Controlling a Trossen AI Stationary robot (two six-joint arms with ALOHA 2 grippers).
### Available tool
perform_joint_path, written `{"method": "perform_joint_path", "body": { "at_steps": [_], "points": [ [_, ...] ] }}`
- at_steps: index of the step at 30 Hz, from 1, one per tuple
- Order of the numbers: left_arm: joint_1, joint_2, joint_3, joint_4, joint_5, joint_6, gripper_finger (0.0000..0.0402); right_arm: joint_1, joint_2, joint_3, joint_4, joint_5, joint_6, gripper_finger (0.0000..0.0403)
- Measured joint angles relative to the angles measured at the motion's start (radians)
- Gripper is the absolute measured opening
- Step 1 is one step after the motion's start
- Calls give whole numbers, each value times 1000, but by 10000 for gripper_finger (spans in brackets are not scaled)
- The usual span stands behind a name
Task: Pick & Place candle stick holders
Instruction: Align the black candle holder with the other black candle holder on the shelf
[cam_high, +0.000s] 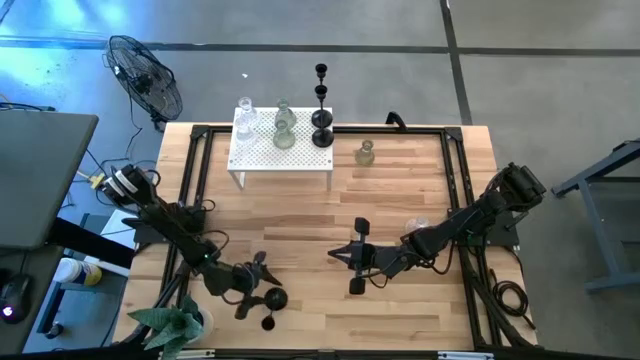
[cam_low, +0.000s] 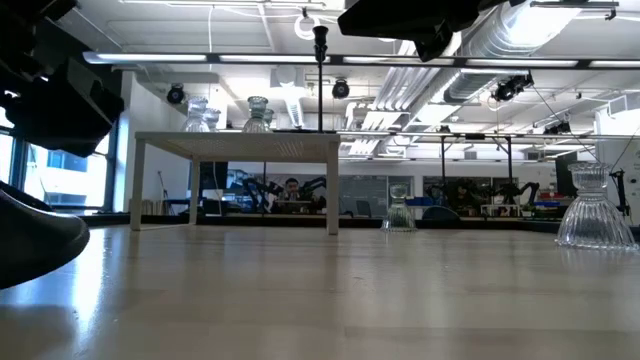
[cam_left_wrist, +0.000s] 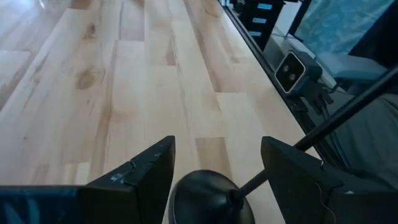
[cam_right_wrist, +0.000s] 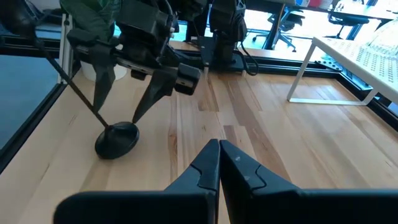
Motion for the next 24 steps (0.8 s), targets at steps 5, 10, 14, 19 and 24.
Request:
{"method": "perform_joint_path", "body": {
  "at_steps": [5, 10, 14, 19, 24],
  "points": [
    [0, -6, -1, -33, 4, -1, 234, 0, 0, 0, 0, -2, -7, 1],
    [0, -6, -1, -68, 11, 0, 234, 0, 0, 0, 0, -2, -8, 3],
    [0, -30, -1, -115, 27, 8, 234, 0, 0, 0, 0, -1, -12, 1],
    [0, -111, -2, -267, 30, 3, 234, 0, 0, 0, 0, 0, -15, 2],
    [1, -211, -1, -405, 39, -5, 234, 0, 0, 0, 0, 1, -15, 1]
  ]
}}
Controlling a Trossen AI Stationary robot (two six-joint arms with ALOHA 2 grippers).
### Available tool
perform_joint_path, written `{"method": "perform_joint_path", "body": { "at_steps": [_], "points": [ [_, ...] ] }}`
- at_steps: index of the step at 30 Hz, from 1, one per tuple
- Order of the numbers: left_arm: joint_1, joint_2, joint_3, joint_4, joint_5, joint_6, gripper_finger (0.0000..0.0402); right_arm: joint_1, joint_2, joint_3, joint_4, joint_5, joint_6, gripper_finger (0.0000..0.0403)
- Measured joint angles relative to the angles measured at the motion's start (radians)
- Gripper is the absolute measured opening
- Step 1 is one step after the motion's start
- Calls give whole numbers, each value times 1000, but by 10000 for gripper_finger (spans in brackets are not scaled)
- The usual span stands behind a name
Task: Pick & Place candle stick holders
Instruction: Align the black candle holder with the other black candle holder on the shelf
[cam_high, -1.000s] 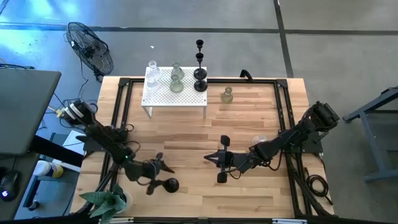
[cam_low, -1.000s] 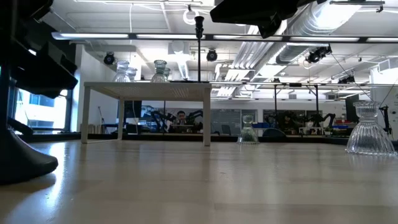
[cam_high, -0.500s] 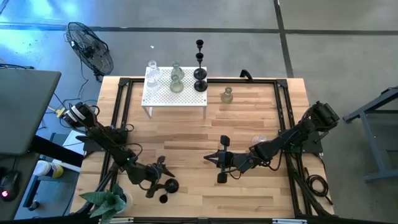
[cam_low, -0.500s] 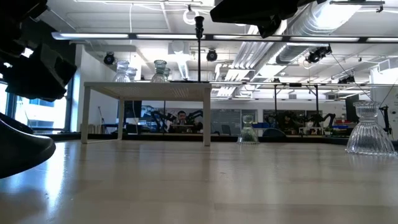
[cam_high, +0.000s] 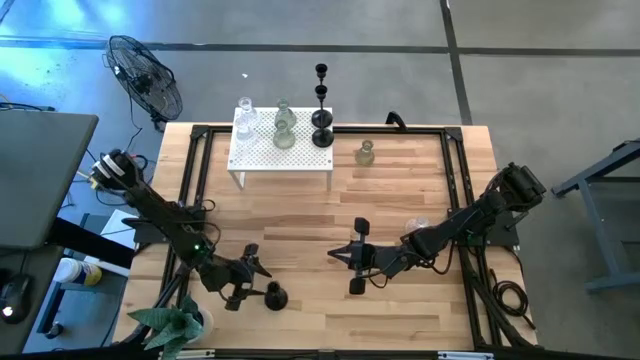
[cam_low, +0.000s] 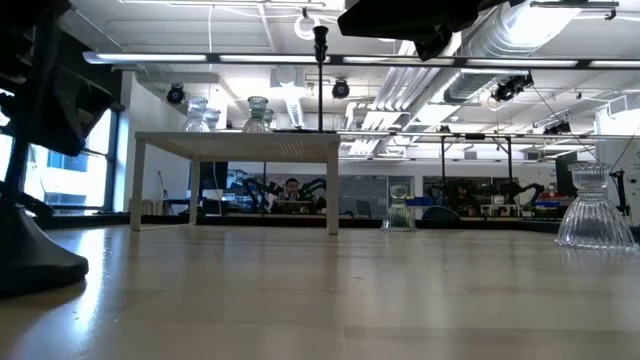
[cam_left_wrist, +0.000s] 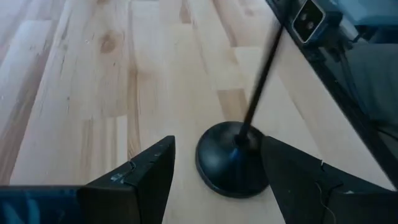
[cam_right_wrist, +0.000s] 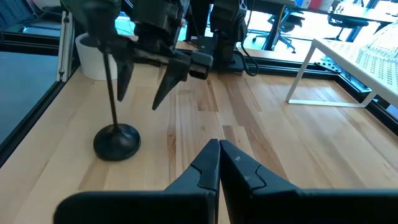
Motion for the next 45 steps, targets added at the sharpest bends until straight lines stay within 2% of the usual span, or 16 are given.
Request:
{"method": "perform_joint_path", "body": {
  "at_steps": [3, 9, 17, 23, 26, 28, 36, 39, 45],
  "points": [
    [0, -21, 0, -6, 55, -13, 234, 0, 0, 0, 0, 0, 0, 2],
    [-1, 56, 0, 185, 137, -18, 234, 0, 0, 0, 0, 0, -3, 2],
    [0, 184, -1, 339, 1, -19, 234, 0, 0, 0, 0, 0, -3, 2],
    [0, 226, 0, 415, -31, 1, 230, 0, 0, 0, 0, 0, -3, 1],
    [0, 229, 0, 413, -35, 1, 206, 0, 0, 0, -1, 0, -3, 2],
    [0, 229, 0, 414, -39, 6, 176, 0, 0, 0, -1, 0, -3, 1],
    [15, 229, 0, 532, -139, 156, 17, 0, 0, 0, -3, 0, -3, 1],
    [74, 228, 0, 595, -129, 209, 18, 0, 0, 0, -3, 0, -3, 1],
    [306, 228, 1, 617, 14, 255, 8, 5, 0, 0, -3, 7, -15, 1]
  ]
}}
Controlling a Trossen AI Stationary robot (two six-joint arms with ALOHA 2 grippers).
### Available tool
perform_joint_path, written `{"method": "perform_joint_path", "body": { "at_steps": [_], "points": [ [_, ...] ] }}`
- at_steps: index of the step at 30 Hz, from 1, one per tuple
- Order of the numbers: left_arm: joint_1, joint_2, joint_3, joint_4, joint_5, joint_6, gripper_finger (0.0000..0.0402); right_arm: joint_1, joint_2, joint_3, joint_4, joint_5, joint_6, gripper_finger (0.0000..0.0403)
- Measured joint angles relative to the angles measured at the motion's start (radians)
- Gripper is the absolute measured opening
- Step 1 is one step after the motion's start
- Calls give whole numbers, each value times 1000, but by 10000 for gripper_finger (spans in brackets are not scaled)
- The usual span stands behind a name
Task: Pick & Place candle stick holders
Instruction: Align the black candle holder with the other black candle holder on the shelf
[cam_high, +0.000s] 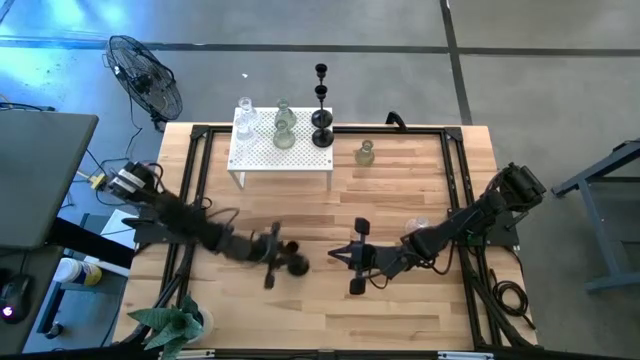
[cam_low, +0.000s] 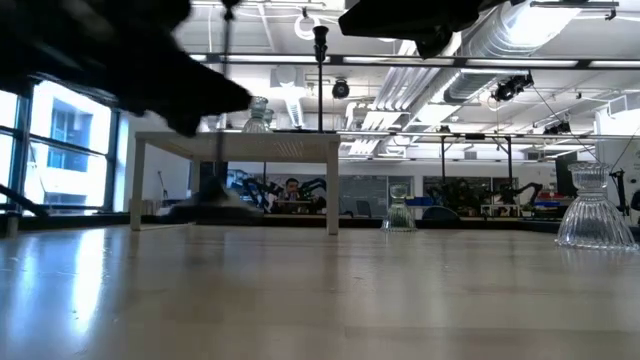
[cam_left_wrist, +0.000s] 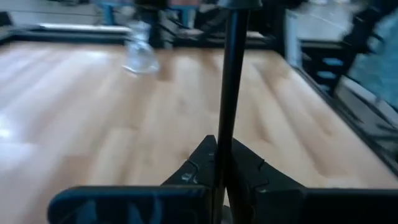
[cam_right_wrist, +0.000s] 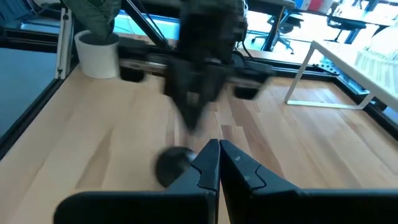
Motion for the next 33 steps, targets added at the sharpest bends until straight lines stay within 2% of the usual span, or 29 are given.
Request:
{"method": "perform_joint_path", "body": {
  "at_steps": [6, 13, 17, 23, 26, 33],
  "points": [
    [208, 3, 0, 26, 112, 13, 11, 3, -6, 0, -37, 41, -3, 1],
    [326, 8, 0, 51, 122, 48, 7, 9, -10, 0, -37, 65, -3, 1],
    [389, 8, 18, 64, 179, 52, 8, 9, -10, 0, -37, 65, -3, 1],
    [417, 42, 66, 33, 211, 68, 9, 8, -11, 0, -38, 64, -3, 1],
    [417, 100, 96, 34, 210, 74, 9, 10, -11, 0, -37, 60, -3, 2],
    [417, 172, 131, 24, 169, 75, 10, 15, -11, 0, -35, 59, -3, 2]
  ]
}}
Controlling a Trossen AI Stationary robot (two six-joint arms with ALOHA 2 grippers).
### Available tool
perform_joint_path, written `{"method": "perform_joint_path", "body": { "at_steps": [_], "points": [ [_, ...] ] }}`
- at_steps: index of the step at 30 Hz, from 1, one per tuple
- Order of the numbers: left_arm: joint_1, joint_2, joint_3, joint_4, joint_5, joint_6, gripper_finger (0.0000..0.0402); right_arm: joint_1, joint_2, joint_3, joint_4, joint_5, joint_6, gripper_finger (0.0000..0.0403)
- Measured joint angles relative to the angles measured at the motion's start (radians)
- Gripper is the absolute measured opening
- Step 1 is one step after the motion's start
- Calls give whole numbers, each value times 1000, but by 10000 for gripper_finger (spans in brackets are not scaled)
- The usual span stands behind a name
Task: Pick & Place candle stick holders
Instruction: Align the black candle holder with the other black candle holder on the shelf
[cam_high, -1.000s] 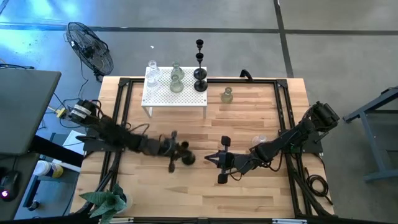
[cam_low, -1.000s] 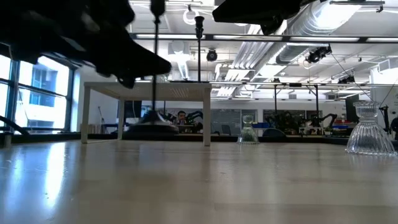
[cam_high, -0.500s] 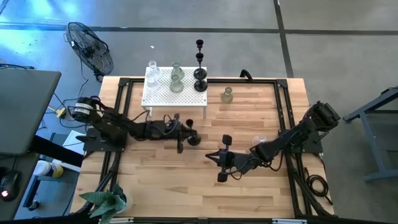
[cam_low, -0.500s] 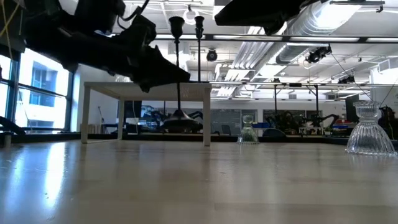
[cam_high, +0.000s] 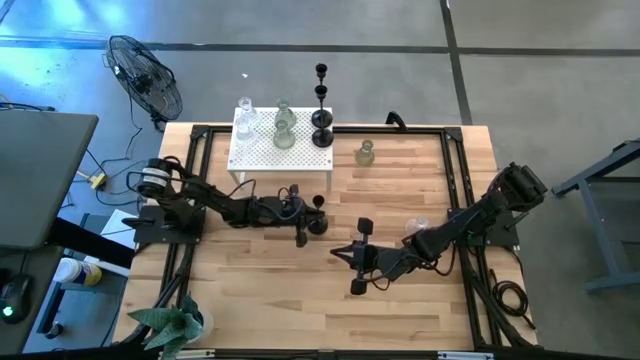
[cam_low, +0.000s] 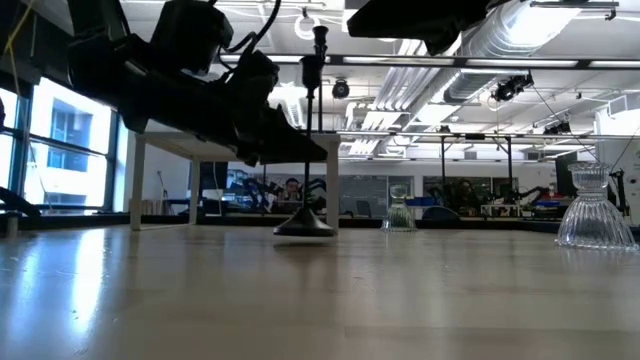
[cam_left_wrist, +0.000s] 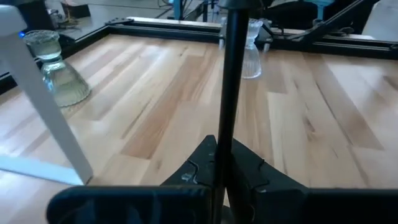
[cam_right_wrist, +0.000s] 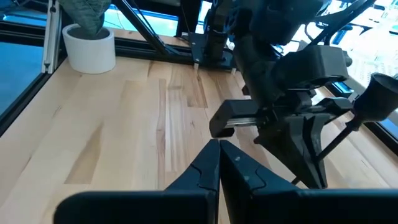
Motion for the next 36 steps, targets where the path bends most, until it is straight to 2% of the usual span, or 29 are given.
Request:
{"method": "perform_joint_path", "body": {
  "at_steps": [4, 8, 15, 21, 24, 27, 29, 33, 36],
  "points": [
    [-2, -2, 1, -6, 0, 8, 27, 0, 0, 0, 0, 0, 0, 1],
    [-11, -27, 1, -29, 0, 16, 76, 0, 0, 0, 0, 5, 22, 4],
    [-11, -139, 1, -242, 30, 19, 169, 0, 0, 0, -16, 9, 34, 3],
    [-23, -284, 0, -444, 116, 19, 216, 0, -18, 0, -148, 63, 62, 1],
    [-52, -360, -24, -521, 112, 51, 222, -14, -26, 0, -204, 69, 89, 1],
    [-97, -428, -77, -542, 61, 72, 217, -38, -24, -5, -224, 39, 117, 1],
    [-128, -468, -127, -528, 17, 70, 208, -60, -25, -47, -142, 16, 125, 1],
    [-180, -533, -244, -451, -44, 29, 181, -114, -23, -189, 135, -98, 173, 1],
    [-204, -554, -337, -333, -64, -3, 156, -150, -23, -281, 305, -100, 266, 11]
  ]
}}
